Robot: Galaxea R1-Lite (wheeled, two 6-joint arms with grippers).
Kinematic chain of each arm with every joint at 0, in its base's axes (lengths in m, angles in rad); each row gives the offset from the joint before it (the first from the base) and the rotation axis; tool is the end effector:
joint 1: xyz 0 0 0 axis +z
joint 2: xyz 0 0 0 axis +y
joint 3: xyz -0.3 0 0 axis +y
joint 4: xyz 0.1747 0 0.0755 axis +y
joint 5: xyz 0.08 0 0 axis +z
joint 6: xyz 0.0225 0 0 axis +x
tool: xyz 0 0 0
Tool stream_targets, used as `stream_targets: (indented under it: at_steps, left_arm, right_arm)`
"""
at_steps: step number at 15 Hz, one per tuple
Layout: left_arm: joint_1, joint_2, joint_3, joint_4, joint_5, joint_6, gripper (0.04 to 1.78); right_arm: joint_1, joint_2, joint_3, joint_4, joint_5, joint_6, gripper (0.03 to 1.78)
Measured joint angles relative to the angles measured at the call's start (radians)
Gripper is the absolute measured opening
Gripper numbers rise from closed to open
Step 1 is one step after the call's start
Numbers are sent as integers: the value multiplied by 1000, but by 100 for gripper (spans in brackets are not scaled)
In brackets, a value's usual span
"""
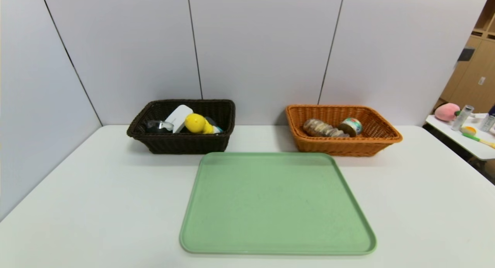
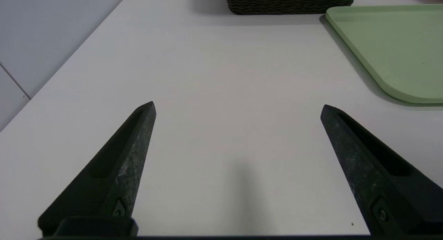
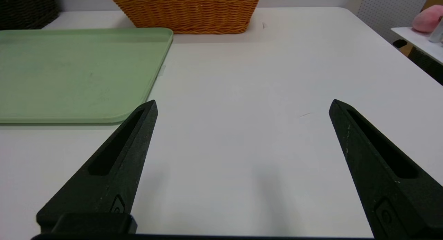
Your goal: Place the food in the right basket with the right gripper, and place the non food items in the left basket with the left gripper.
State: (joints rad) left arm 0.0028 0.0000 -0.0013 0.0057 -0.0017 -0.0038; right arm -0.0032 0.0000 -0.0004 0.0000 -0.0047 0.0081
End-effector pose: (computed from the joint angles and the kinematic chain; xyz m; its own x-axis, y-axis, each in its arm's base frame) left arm -0.0229 -0.0001 0.0753 1.0000 0.0011 -0.0044 -0.0011 1.0000 -0.0038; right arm -0.0228 0.0000 0.0756 1.0000 -0.0079 0.0004 0.0079 0.9999 0.0081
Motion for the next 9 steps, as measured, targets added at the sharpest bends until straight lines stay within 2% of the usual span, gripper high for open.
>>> stream_targets:
  at_steps: [9]
  left_arm:
    - [0, 0, 0, 0, 0, 0, 169]
  right_arm:
    - [0, 0, 0, -1, 0, 3, 171]
